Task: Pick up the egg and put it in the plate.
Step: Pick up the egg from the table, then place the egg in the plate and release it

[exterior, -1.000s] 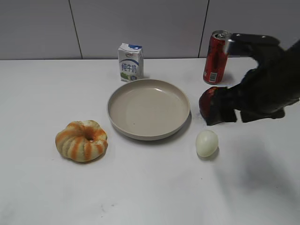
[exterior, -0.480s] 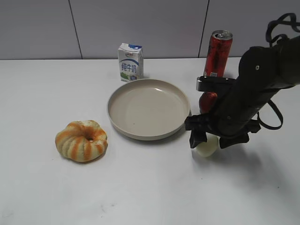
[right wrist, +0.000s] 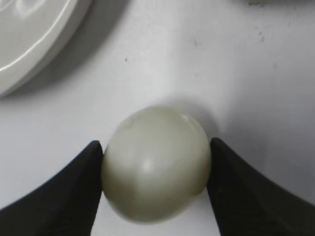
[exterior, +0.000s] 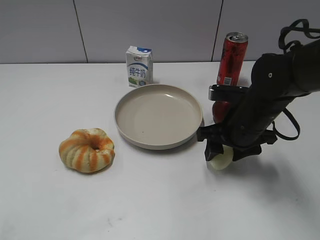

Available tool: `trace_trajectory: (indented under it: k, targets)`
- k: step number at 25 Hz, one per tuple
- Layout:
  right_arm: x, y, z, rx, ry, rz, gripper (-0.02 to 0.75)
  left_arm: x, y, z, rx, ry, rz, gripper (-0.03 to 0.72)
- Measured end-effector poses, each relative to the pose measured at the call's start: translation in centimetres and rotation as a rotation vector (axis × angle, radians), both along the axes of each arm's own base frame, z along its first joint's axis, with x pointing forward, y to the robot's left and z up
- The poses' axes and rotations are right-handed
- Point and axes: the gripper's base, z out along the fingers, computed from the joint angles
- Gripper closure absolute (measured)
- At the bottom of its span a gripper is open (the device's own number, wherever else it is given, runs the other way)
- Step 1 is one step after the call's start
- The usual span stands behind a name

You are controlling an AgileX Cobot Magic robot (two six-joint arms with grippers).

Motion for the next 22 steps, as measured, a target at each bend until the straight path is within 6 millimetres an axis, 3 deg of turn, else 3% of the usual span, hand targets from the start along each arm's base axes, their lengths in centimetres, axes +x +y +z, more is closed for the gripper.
trace_trajectory:
  k: [5, 11, 14, 22]
  targets:
    - [0.1, 0.5, 2.8, 0.009, 0.007, 0.070, 0.276, 0.0, 0.0, 0.0, 0.000, 0.000, 0.000, 0.242]
    - [2.5, 2.6, 7.8, 0.118, -0.131, 0.080, 0.276, 0.0, 0.0, 0.0, 0.000, 0.000, 0.000, 0.242]
    - [3.7, 4.2, 8.8, 0.153, -0.187, 0.100, 0.276, 0.0, 0.0, 0.0, 0.000, 0.000, 0.000, 0.242]
    - [7.5, 8.6, 4.8, 0.150, -0.164, 0.159, 0.276, 0.0, 0.0, 0.0, 0.000, 0.000, 0.000, 0.242]
